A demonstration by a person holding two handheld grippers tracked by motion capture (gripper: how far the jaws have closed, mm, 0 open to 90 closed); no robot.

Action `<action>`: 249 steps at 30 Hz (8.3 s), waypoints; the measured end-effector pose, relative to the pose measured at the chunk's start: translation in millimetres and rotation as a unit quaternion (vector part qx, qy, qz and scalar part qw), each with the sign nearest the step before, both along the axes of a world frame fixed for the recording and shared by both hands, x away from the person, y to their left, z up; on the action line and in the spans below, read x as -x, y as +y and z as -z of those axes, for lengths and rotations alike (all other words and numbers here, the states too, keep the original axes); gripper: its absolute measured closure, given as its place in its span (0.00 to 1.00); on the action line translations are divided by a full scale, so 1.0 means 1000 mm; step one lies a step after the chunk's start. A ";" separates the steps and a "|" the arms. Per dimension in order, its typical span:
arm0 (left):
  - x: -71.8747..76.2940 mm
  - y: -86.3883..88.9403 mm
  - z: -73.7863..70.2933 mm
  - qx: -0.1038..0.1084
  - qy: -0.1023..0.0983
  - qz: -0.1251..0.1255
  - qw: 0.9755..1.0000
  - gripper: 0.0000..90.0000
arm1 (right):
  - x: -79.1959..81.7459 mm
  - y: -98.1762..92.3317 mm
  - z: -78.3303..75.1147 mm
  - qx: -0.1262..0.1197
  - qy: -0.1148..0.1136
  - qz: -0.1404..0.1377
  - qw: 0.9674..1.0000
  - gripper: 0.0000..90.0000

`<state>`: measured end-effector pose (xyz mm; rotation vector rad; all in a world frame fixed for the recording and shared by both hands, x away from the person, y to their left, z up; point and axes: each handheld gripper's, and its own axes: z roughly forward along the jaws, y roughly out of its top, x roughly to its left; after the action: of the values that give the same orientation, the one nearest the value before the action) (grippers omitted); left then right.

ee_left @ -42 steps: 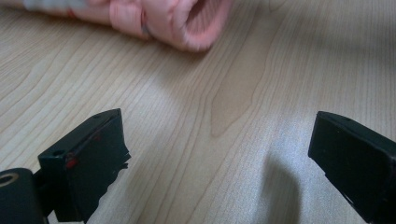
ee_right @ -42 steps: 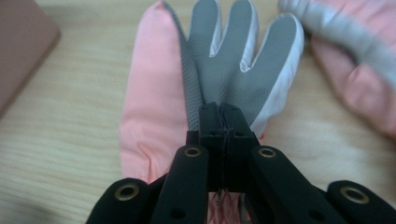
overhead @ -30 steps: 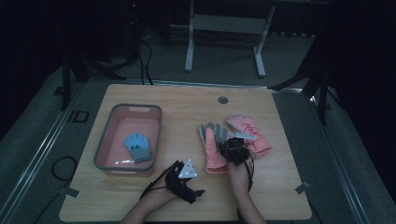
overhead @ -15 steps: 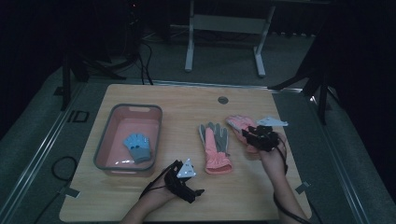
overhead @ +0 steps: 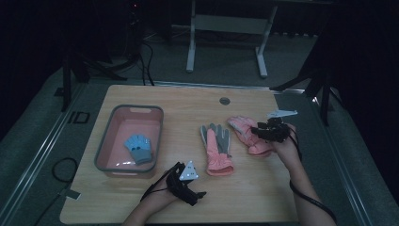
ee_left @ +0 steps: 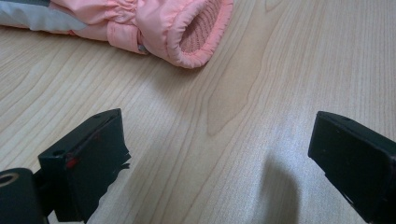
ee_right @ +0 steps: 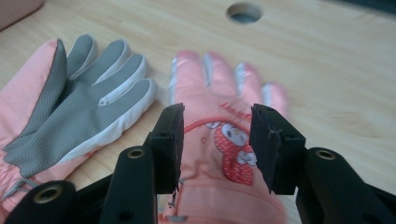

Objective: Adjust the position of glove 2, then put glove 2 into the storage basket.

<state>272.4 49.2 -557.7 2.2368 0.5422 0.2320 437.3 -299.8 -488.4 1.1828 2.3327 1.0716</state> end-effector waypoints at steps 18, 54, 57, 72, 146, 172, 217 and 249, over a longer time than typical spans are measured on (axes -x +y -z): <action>0.002 -0.001 0.001 -0.003 0.001 0.002 1.000 0.05 | -0.008 0.004 0.044 0.024 0.030 0.032 0.999 0.94; 0.003 0.000 0.000 -0.007 -0.005 0.010 1.000 0.05 | 0.096 0.020 0.001 0.007 0.000 0.238 0.971 0.98; 0.003 0.000 -0.001 -0.005 -0.003 0.010 1.000 0.05 | 0.092 0.021 0.011 0.009 0.007 0.243 0.970 0.98; 0.003 -0.001 0.001 -0.006 -0.001 0.013 1.000 0.05 | 0.082 0.010 0.024 -0.008 0.018 0.211 0.977 0.84; 0.003 -0.001 0.001 0.004 0.002 0.009 1.000 0.05 | 0.099 0.121 -0.049 -0.049 0.003 0.113 0.992 0.99; 0.002 0.000 0.001 0.006 0.002 0.007 1.000 0.05 | 0.088 0.129 -0.018 -0.041 0.008 0.041 0.998 0.62; -0.054 -0.036 -0.123 0.014 -0.076 -0.084 0.994 0.45 | 0.081 0.051 -0.035 -0.007 -0.018 -0.044 0.999 0.69; -0.128 -0.042 -0.019 0.054 0.174 -0.177 0.967 0.28 | 0.025 0.071 0.051 -0.118 0.205 0.004 0.972 0.50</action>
<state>400.4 7.2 -538.8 2.0710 1.1191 -0.0156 412.2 -228.8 -539.7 1.6368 2.5471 1.2246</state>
